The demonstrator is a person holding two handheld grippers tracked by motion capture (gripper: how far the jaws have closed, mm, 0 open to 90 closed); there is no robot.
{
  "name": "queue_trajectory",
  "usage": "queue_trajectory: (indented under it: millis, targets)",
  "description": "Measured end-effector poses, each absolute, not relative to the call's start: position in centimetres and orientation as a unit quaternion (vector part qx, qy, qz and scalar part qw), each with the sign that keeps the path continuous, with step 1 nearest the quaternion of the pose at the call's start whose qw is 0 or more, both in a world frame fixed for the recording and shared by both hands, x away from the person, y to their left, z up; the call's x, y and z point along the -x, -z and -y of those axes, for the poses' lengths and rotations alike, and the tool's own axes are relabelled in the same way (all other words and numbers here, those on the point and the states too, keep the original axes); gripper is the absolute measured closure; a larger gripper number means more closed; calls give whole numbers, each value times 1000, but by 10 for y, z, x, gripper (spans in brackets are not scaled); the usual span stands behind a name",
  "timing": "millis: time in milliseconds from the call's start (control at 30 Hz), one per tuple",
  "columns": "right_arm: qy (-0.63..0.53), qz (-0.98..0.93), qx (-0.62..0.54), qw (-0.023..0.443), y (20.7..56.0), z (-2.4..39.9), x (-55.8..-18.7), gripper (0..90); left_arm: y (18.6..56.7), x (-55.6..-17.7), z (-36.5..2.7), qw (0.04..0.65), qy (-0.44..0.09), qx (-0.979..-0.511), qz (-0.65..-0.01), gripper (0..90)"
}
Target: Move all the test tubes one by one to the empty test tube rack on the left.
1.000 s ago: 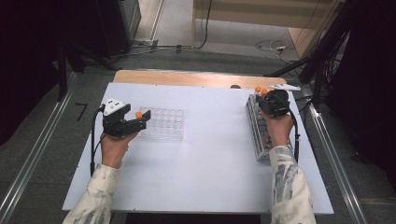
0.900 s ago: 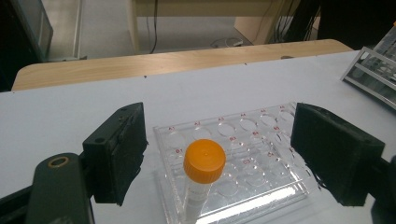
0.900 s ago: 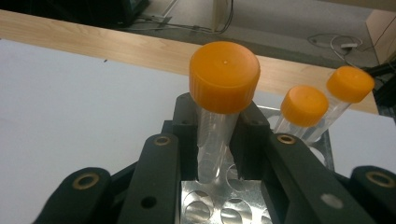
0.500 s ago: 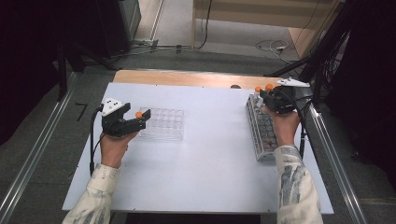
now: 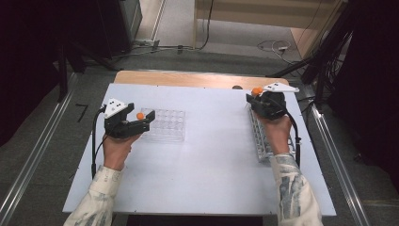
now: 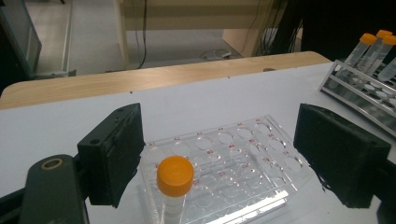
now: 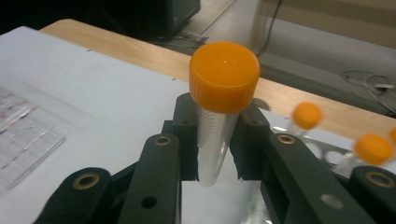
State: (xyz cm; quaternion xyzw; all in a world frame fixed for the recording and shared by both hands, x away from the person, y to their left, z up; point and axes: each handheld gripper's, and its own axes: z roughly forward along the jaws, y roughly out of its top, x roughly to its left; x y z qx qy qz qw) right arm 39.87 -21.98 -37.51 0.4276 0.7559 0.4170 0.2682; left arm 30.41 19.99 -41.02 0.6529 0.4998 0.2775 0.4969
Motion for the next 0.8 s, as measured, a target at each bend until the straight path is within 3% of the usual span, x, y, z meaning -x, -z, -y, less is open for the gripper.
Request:
queue_trajectory:
  millis: [800]
  targets:
    - [-432, -810, -345, 194, 399, 139, -375, 718, 406, -299, -188, 508, -267, -660, -485, 178]
